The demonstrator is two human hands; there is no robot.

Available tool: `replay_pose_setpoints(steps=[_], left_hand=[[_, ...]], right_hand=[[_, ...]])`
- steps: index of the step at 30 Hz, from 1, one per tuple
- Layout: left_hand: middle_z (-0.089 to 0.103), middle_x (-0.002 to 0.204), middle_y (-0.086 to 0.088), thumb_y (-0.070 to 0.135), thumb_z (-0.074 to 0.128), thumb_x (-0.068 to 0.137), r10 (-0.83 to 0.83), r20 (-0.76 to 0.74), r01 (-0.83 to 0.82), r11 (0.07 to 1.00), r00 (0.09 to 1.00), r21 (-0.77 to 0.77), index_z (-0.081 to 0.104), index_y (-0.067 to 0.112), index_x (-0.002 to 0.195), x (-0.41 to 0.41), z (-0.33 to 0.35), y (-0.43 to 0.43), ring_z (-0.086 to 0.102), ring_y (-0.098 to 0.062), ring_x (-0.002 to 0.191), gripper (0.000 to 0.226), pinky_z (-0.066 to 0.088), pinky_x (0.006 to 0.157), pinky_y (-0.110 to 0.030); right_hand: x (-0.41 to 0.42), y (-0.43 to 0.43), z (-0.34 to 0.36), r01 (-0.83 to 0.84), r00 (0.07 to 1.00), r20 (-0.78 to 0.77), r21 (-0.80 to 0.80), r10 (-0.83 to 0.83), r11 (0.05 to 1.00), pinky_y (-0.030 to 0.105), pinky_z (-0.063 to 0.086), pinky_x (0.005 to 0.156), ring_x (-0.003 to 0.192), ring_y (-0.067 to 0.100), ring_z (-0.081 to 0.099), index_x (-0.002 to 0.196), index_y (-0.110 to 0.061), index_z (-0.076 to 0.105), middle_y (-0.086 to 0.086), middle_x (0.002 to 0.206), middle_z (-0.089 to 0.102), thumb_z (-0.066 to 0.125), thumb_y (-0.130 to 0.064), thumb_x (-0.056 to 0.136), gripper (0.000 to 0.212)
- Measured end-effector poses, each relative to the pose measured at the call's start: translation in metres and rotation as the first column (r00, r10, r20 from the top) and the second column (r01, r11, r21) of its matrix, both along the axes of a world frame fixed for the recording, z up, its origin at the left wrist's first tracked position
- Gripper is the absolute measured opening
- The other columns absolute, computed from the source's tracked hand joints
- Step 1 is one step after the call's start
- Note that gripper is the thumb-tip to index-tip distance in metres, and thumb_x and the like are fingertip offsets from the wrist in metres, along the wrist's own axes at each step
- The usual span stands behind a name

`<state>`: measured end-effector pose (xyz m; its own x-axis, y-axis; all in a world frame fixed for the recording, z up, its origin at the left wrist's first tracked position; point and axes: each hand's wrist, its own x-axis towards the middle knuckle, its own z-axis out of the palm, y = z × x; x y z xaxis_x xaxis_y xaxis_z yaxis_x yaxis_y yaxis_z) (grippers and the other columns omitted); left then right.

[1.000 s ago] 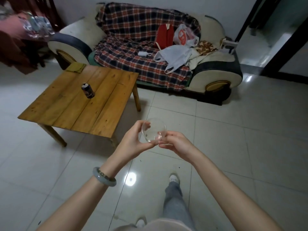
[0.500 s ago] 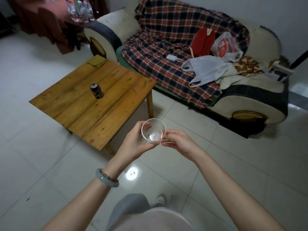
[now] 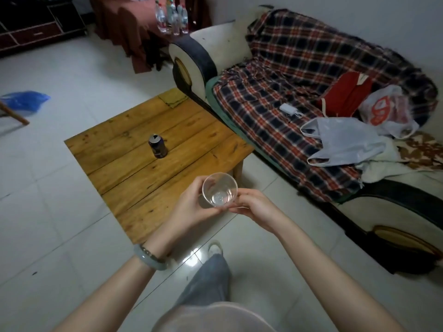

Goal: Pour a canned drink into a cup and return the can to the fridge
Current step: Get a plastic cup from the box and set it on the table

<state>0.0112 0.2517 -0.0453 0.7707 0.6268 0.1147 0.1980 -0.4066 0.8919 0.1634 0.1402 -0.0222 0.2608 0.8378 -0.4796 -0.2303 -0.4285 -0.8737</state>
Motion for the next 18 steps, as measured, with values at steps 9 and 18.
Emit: replay_pose_setpoints(steps=[9, 18], left_hand=[[0.056, 0.117, 0.023, 0.056, 0.077, 0.062, 0.113, -0.019, -0.113, 0.994, 0.993, -0.014, 0.047, 0.036, 0.117, 0.085, 0.009, 0.113, 0.053, 0.006, 0.110, 0.066, 0.040, 0.088, -0.010], [0.054, 0.118, 0.025, 0.049, 0.077, 0.064, 0.230, -0.064, -0.232, 0.972, 0.971, -0.026, 0.044, 0.042, 0.115, 0.144, 0.009, 0.195, 0.052, 0.005, 0.112, 0.062, 0.041, 0.089, -0.010]], right_hand=[[0.099, 0.135, -0.003, -0.082, 0.995, -0.062, 0.005, 0.082, 0.997, 0.037, 0.049, 0.097, 0.108, 0.031, 0.062, 0.109, 0.000, 0.064, 0.020, 0.109, 0.067, 0.045, 0.005, 0.085, 0.032], [0.164, 0.238, -0.003, -0.166, 0.979, -0.128, -0.032, 0.161, 0.986, 0.031, 0.051, 0.090, 0.101, 0.021, 0.064, 0.122, -0.003, 0.056, 0.010, 0.108, 0.067, 0.039, 0.010, 0.086, 0.041]])
